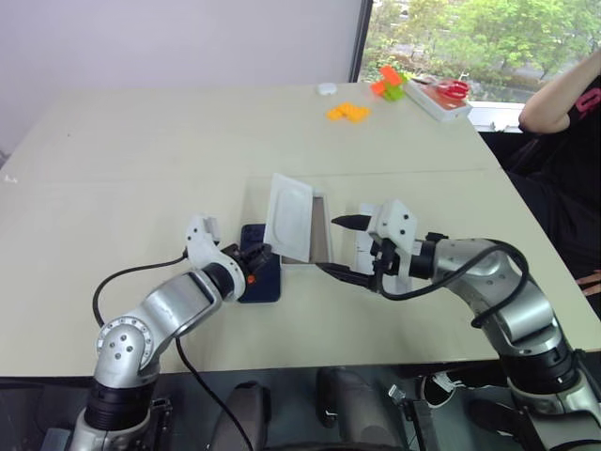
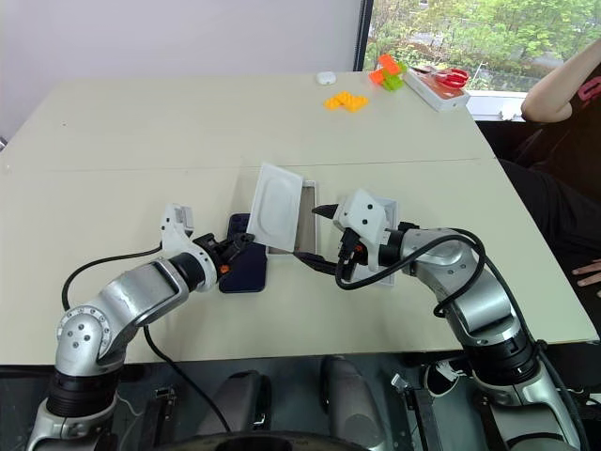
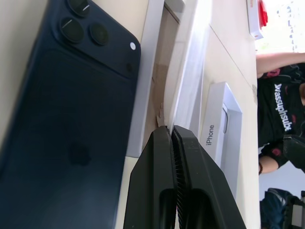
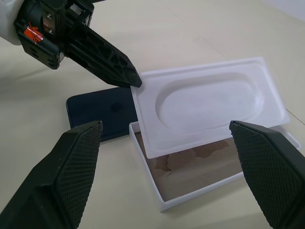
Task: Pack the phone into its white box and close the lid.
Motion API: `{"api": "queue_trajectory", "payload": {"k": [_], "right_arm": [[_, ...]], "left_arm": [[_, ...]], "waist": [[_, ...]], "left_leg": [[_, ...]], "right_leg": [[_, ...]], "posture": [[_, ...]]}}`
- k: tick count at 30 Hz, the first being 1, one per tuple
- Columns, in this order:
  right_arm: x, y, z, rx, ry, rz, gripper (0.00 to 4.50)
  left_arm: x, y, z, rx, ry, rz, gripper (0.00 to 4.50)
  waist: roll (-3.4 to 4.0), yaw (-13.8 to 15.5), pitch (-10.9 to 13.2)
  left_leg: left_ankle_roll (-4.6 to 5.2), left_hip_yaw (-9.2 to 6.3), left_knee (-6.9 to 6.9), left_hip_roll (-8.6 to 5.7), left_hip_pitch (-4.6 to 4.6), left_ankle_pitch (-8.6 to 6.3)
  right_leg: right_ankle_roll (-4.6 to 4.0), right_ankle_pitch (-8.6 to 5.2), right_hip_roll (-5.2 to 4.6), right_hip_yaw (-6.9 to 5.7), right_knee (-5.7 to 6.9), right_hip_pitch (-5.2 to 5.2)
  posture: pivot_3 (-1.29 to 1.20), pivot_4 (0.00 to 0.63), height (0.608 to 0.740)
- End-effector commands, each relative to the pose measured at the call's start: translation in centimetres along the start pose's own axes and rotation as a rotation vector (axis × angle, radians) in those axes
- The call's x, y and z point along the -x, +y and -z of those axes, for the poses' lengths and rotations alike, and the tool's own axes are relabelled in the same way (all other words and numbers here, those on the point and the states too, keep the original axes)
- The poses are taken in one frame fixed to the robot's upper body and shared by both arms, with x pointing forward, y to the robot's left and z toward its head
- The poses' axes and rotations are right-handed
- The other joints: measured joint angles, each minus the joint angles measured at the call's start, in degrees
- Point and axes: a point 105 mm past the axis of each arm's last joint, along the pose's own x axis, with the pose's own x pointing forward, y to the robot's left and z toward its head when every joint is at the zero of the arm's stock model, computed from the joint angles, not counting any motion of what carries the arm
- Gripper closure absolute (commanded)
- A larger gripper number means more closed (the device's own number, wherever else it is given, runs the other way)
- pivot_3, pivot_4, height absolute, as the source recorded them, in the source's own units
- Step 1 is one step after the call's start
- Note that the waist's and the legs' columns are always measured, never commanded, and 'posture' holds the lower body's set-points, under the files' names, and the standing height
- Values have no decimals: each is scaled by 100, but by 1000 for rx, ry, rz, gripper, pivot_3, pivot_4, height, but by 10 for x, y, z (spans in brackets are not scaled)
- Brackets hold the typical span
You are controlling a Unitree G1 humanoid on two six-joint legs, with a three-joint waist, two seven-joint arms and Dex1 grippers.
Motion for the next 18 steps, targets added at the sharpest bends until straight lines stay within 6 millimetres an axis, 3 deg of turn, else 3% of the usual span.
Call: {"api": "queue_trajectory", "payload": {"k": [1, 18], "right_arm": [[4, -4, -9, 42, -23, 14, 0], [2, -3, -11, 45, -16, -5, 0]], "left_arm": [[-2, -8, 3, -6, 17, 4, 4447], [-16, -17, 12, 56, 48, 17, 4447]], "waist": [[0, 5, 0], [-1, 1, 0]], "left_leg": [[-1, 0, 0, 0, 0, 0], [-4, -1, 0, -3, -2, 2]], "right_leg": [[0, 0, 0, 0, 0, 0], [0, -1, 1, -2, 0, 2]], "posture": [[0, 150, 730], [0, 150, 730]]}}
